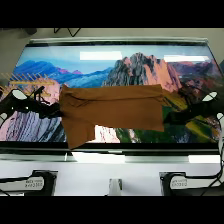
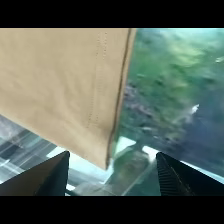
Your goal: Fold the shirts.
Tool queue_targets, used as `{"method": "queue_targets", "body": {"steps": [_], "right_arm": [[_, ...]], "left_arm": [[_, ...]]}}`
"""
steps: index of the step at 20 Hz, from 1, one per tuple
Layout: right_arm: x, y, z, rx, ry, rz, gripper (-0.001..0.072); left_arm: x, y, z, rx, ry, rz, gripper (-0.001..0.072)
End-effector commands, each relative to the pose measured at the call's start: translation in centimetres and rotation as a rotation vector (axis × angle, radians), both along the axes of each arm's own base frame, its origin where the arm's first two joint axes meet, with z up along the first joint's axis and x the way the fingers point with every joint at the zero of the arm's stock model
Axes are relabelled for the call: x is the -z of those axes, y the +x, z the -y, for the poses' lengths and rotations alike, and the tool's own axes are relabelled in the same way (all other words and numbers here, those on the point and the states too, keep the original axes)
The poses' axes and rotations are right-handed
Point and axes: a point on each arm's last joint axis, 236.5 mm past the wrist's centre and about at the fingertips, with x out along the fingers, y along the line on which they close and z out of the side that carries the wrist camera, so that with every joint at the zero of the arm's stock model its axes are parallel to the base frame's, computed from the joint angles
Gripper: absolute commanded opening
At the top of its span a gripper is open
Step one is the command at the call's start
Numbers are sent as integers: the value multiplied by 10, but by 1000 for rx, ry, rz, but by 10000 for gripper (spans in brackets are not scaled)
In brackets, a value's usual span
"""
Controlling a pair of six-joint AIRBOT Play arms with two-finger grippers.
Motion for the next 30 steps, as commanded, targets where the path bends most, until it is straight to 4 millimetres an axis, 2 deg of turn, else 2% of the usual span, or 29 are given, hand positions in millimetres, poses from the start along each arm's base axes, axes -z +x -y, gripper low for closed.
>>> {"method": "queue_targets", "body": {"steps": [1,5,10,12,13,14,15,16,17,18,19,20,21,22,23,24,25,26,27,28,29,30], "right_arm": [[10,-8,-15,-10,58,-16,535],[26,-12,-32,-43,35,-18,536],[31,-6,-55,-83,10,-1,522],[32,-4,-64,-108,4,8,313],[32,-5,-69,-127,3,13,71],[30,-3,-70,-131,3,19,24],[24,2,-72,-150,11,43,23],[14,10,-69,-172,3,82,22],[-5,25,-65,-190,-20,153,19],[-33,46,-59,-207,-57,255,19],[-71,70,-53,-218,-100,380,20],[-123,96,-45,-216,-162,538,20],[-185,117,-37,-201,-235,710,20],[-259,131,-28,-176,-322,904,21],[-348,132,-19,-140,-426,1134,21],[-434,116,-12,-103,-531,1346,22],[-519,82,-7,-47,-642,1555,22],[-584,39,-5,7,-735,1720,21],[-636,-11,-5,70,-806,1860,21],[-668,-56,-7,140,-826,1951,21],[-681,-90,-9,187,-823,1994,21],[-683,-115,-10,207,-829,1996,21]], "left_arm": [[-6,1,1,-1,-2,14,38],[-13,3,7,-12,-31,26,38],[-18,4,7,-14,-33,40,38],[-20,4,7,-13,-33,45,38],[-23,4,8,-11,-33,48,38],[-26,4,8,-9,-32,57,38],[-35,6,8,2,-29,78,38],[-51,13,7,27,-19,127,37],[-75,24,5,46,-5,199,36],[-107,37,3,51,15,287,36],[-151,53,0,51,40,405,36],[-202,65,-3,53,67,531,36],[-267,73,-4,55,99,686,36],[-341,69,-2,49,124,854,37],[-416,54,4,50,146,1035,37],[-498,26,11,43,166,1244,36],[-567,-11,16,29,195,1435,36],[-626,-53,20,2,218,1615,37],[-672,-99,23,-39,228,1780,36],[-700,-139,25,-80,229,1895,36],[-711,-168,26,-101,232,1953,36],[-709,-187,27,-108,247,1965,36]]}}
